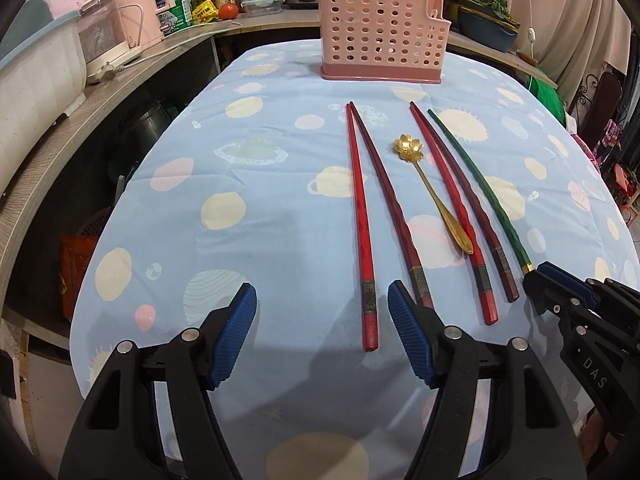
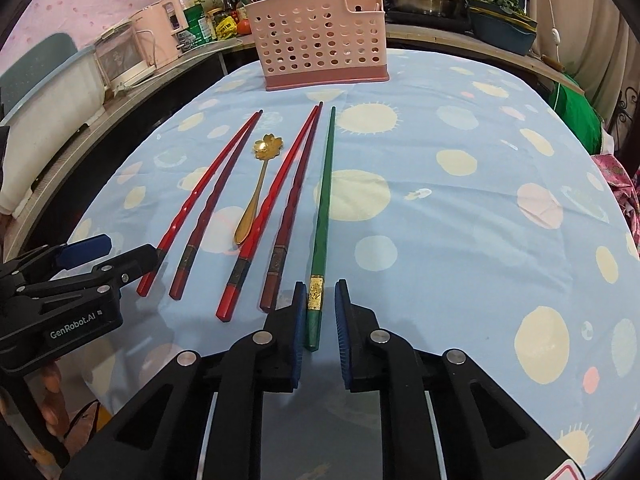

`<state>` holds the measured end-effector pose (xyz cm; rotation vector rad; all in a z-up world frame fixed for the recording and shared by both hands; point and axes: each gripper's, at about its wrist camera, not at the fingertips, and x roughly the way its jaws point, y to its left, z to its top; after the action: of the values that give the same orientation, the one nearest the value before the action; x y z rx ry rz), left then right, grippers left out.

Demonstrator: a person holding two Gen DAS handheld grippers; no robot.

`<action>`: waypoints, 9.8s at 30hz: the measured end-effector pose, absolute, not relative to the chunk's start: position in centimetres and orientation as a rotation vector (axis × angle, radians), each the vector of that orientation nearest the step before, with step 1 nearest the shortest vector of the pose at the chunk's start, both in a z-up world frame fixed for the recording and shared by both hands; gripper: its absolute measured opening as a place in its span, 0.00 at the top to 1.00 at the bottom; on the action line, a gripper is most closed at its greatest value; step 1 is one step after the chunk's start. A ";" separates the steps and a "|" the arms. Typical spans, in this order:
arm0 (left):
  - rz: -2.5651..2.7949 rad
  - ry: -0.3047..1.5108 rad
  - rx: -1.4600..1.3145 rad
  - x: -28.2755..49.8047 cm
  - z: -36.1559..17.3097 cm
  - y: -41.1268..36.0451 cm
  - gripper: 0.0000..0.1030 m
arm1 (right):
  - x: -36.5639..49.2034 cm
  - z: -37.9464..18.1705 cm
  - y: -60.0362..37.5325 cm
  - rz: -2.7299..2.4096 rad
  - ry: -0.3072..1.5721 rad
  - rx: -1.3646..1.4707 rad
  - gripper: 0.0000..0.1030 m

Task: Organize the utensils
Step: 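Close the left tool on a bright red chopstick while the right tool grasps the green chopstick, then lift both chopsticks off the cloth and carry them toward the pink basket, then lower both held chopsticks into the pink basket with both tools, then open both tools to release the chopsticks into the basket, then move both tools back down toward the remaining chopsticks and gold spoon, then close the left tool on a dark red chopstick while the right tool grasps another dark red chopstick, then lift both dark red chopsticks and carry them above the pink basket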

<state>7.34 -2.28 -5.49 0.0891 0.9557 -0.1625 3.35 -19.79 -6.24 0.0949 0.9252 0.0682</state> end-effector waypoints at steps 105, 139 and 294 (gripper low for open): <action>-0.252 0.328 -0.166 30.9 25.6 -4.2 0.93 | 28.2 22.6 -26.9 0.094 0.255 0.291 0.93; -0.161 0.463 -0.061 32.6 17.3 -5.6 0.53 | 29.5 14.8 -26.1 0.097 0.436 0.257 0.65; -0.291 0.451 -0.125 21.7 23.0 -2.6 0.93 | 17.0 22.1 -27.6 0.139 0.274 0.288 0.93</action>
<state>21.66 -2.59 22.98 -0.1248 0.4507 -0.2906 16.99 -27.60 22.06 0.2876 0.2745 0.1391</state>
